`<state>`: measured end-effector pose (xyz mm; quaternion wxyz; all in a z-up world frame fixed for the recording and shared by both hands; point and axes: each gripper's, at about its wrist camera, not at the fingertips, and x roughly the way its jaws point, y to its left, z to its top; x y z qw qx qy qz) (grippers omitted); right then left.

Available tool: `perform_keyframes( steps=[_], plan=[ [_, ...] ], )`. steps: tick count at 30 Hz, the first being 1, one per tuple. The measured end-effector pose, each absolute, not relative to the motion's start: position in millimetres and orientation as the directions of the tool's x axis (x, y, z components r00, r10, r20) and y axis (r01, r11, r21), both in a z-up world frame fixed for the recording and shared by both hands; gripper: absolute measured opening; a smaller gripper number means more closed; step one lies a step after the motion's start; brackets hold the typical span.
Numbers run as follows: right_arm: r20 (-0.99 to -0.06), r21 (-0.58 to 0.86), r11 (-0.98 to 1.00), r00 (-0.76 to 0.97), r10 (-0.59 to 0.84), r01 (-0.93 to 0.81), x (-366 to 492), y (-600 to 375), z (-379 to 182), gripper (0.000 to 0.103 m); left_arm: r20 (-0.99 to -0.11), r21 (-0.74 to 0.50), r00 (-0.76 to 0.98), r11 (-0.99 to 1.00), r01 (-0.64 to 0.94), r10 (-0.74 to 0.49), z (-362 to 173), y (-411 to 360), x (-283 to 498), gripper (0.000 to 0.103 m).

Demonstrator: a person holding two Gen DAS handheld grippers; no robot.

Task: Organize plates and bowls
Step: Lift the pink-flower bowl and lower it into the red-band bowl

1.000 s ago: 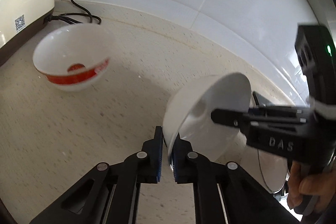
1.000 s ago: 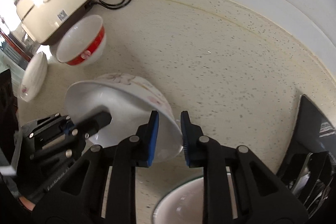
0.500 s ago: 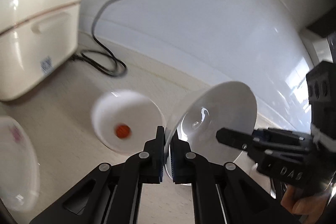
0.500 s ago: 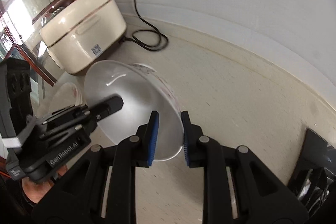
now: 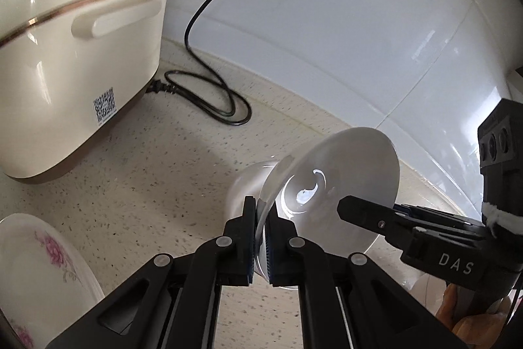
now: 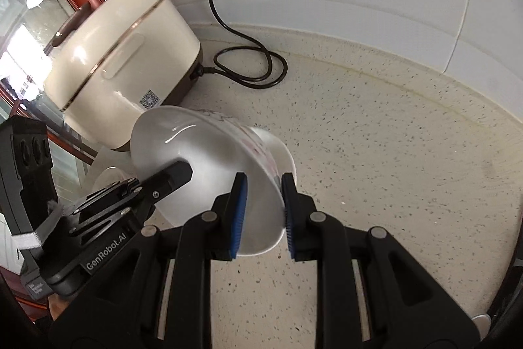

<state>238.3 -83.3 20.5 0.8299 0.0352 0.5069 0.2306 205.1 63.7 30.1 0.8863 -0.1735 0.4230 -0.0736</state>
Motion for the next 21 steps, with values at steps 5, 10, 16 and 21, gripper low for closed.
perform_keyframes(
  steps=[5,10,16,21],
  plan=[
    [-0.835,0.238,0.905,0.402,0.376,-0.353,241.0,-71.6,10.8,0.025,-0.741,-0.357,0.617,0.934,-0.026,-0.265,22.5,69.9,212.5,0.006],
    [-0.833,0.196,0.916,0.434,0.344,-0.351,240.5,-69.0,6.2,0.025,-0.742,-0.333,0.621,0.943,-0.014,-0.253,21.8,70.7,213.0,0.006],
    [-0.813,0.086,0.935,0.519,0.265,-0.344,227.0,-64.1,7.7,0.025,-0.744,-0.253,0.639,0.968,-0.002,-0.193,23.1,63.7,214.6,0.007],
    [-0.778,0.018,0.948,0.592,0.212,-0.317,213.5,-60.8,7.3,0.024,-0.736,-0.176,0.663,0.984,0.007,-0.136,23.2,56.5,210.4,0.008]
  ],
)
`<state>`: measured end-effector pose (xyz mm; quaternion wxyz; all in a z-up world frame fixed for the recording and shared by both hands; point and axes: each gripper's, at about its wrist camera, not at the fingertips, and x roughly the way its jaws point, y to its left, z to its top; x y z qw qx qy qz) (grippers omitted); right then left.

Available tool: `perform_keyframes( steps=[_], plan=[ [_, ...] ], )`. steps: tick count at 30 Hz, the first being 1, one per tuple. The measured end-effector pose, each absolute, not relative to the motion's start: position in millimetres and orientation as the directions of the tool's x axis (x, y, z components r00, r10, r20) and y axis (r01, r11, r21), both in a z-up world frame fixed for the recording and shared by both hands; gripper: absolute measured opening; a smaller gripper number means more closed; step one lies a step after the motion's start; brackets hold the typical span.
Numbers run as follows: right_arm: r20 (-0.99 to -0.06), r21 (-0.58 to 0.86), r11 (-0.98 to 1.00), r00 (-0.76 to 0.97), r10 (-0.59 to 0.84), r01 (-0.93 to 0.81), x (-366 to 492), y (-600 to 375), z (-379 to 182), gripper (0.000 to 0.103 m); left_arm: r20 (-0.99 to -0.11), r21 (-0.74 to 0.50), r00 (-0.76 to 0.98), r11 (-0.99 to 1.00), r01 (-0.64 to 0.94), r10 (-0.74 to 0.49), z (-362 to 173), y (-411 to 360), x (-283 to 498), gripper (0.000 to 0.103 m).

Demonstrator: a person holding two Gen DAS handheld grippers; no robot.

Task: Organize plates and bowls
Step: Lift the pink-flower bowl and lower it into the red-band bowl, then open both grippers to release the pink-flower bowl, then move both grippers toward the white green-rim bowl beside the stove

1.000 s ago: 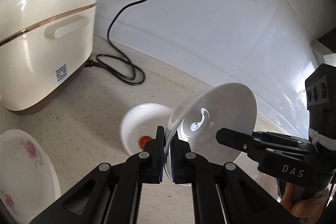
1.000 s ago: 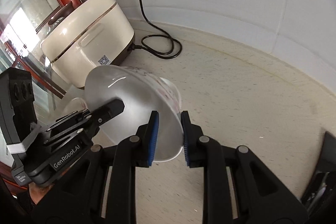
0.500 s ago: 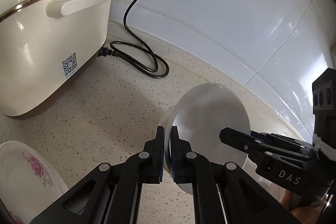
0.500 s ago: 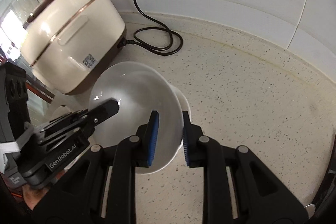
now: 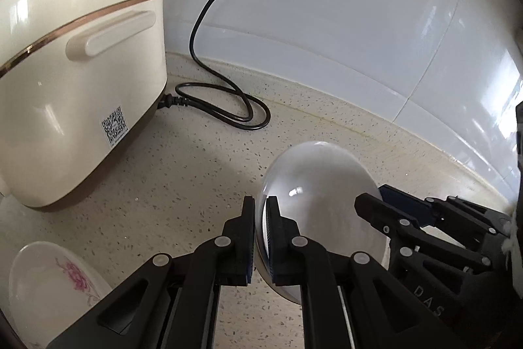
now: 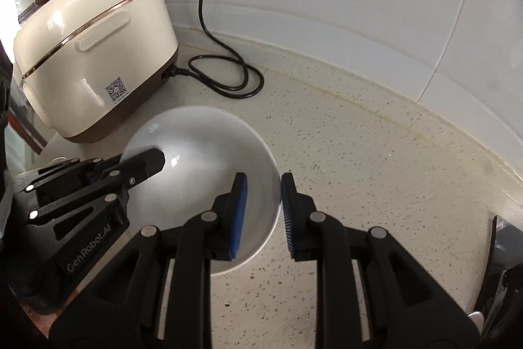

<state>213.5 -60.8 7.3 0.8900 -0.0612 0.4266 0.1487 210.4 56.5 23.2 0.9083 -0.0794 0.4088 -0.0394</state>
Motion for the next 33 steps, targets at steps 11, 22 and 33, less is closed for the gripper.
perform_keyframes(
  steps=[11,22,33],
  plan=[
    [-0.646,-0.020,0.980,0.751,0.140,-0.200,178.5,-75.0,25.3,0.045,-0.692,-0.158,0.712,0.987,0.012,-0.119,33.4,60.4,193.8,0.016],
    [-0.552,-0.014,0.993,0.829,0.092,-0.119,122.0,-100.9,53.9,0.062,-0.623,-0.206,0.765,0.978,0.041,-0.163,56.3,55.0,158.9,0.040],
    [-0.522,-0.021,1.000,0.853,-0.010,-0.001,89.2,-141.7,58.3,0.066,-0.601,-0.232,0.753,0.960,0.155,-0.267,63.6,13.9,132.9,0.046]
  ],
)
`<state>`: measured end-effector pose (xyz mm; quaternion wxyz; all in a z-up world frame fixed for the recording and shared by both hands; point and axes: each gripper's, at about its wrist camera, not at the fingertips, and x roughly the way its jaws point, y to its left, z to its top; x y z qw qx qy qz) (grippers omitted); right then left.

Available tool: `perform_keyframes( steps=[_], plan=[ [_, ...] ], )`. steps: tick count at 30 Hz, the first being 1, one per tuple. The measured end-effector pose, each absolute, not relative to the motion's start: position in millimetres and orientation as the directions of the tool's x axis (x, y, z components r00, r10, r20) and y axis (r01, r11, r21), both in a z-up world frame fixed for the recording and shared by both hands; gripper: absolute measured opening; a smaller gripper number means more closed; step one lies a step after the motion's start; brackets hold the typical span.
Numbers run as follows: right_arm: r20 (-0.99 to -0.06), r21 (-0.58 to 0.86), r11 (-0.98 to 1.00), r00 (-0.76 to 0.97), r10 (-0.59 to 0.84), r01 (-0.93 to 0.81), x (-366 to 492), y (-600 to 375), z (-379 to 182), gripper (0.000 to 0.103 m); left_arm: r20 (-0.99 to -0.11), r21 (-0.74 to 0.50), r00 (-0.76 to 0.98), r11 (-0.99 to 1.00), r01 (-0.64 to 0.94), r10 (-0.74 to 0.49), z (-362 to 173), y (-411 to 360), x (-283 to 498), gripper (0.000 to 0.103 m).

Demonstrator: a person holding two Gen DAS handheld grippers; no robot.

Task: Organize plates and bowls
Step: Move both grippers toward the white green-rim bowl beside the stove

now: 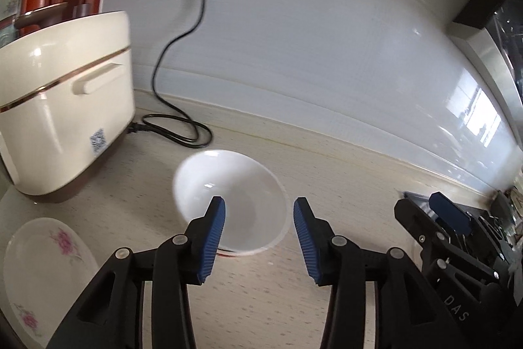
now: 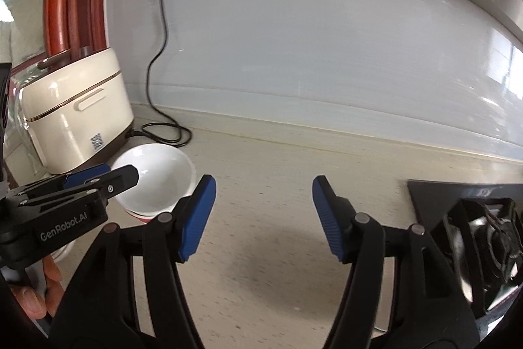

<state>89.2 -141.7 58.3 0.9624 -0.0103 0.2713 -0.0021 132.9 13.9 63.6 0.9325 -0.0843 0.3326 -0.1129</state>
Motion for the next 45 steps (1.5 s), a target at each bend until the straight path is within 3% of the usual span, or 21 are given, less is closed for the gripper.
perform_keyframes(
  steps=[11,22,34,36,40,43,45],
  plan=[
    [-0.519,-0.015,0.995,0.849,-0.096,0.103,59.9,-196.8,58.9,0.071,-0.611,-0.245,0.703,0.932,0.268,-0.363,57.9,-46.7,121.7,0.050],
    [-0.612,0.057,0.971,0.776,-0.150,0.232,36.0,-295.1,41.4,0.076,-0.665,-0.371,0.500,0.827,0.423,-0.555,26.6,-119.9,124.9,0.054],
    [-0.714,0.068,0.965,0.688,-0.129,0.252,46.0,-315.9,-1.0,0.075,-0.762,-0.386,0.375,0.835,0.392,-0.528,-18.1,-169.0,136.8,0.054],
    [-0.724,0.071,0.965,0.679,-0.124,0.252,47.5,-317.7,-6.9,0.072,-0.773,-0.387,0.361,0.839,0.382,-0.521,-25.4,-171.3,139.3,0.054],
    [-0.743,0.050,0.967,0.657,-0.131,0.249,52.0,-317.4,-16.9,0.051,-0.778,-0.377,0.361,0.841,0.387,-0.515,-31.5,-176.4,140.1,0.054],
    [-0.753,0.046,0.970,0.646,-0.123,0.239,52.8,-315.2,-23.9,0.038,-0.776,-0.379,0.353,0.834,0.401,-0.522,-34.7,-180.2,139.7,0.048],
    [-0.751,0.051,0.972,0.651,-0.113,0.228,52.2,-313.3,-25.0,0.031,-0.769,-0.386,0.348,0.823,0.416,-0.536,-34.1,-182.4,137.9,0.037]
  ],
)
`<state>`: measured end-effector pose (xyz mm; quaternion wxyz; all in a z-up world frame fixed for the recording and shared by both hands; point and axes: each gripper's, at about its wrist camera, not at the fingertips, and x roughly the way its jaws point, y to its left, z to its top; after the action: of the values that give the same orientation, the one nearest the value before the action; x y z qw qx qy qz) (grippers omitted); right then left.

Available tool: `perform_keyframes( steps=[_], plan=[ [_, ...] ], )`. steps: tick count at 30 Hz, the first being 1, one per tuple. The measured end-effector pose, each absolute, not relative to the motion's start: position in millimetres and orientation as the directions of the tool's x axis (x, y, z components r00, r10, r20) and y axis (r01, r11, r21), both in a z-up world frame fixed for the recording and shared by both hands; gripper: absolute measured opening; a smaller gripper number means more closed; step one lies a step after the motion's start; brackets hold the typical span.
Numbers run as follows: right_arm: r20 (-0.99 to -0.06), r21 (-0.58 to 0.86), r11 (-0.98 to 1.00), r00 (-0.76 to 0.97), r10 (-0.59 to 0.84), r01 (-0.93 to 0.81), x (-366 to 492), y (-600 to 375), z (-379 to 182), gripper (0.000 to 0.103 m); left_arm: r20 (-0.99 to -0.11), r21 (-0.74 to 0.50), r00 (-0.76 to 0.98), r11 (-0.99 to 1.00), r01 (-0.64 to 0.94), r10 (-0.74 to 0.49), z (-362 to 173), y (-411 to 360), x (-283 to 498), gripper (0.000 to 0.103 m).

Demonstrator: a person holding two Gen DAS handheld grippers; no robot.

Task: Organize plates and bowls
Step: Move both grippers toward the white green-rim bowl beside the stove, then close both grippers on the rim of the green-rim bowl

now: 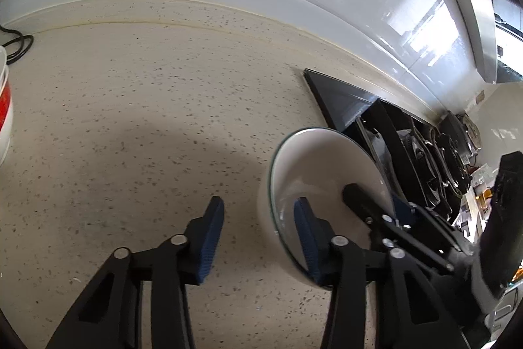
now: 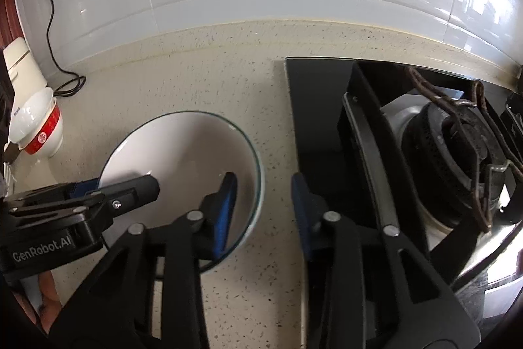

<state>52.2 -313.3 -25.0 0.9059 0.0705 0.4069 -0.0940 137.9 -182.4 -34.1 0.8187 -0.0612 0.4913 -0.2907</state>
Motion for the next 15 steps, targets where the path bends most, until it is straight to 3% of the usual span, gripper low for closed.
perform_keyframes(
  steps=[2,11,15],
  plan=[
    [-0.747,0.042,0.976,0.655,-0.111,0.214,51.7,-308.3,-23.7,0.020,-0.763,-0.391,0.342,0.812,0.434,-0.549,-29.5,-186.2,137.5,0.024],
    [-0.711,-0.012,0.980,0.687,-0.147,0.197,40.4,-284.4,-7.6,0.020,-0.764,-0.380,0.365,0.828,0.412,-0.532,-30.9,-170.6,134.9,0.009],
    [-0.707,-0.006,0.983,0.694,-0.134,0.184,43.6,-276.5,-1.8,0.020,-0.747,-0.395,0.384,0.827,0.401,-0.543,-24.8,-156.0,134.1,0.007]
  ],
)
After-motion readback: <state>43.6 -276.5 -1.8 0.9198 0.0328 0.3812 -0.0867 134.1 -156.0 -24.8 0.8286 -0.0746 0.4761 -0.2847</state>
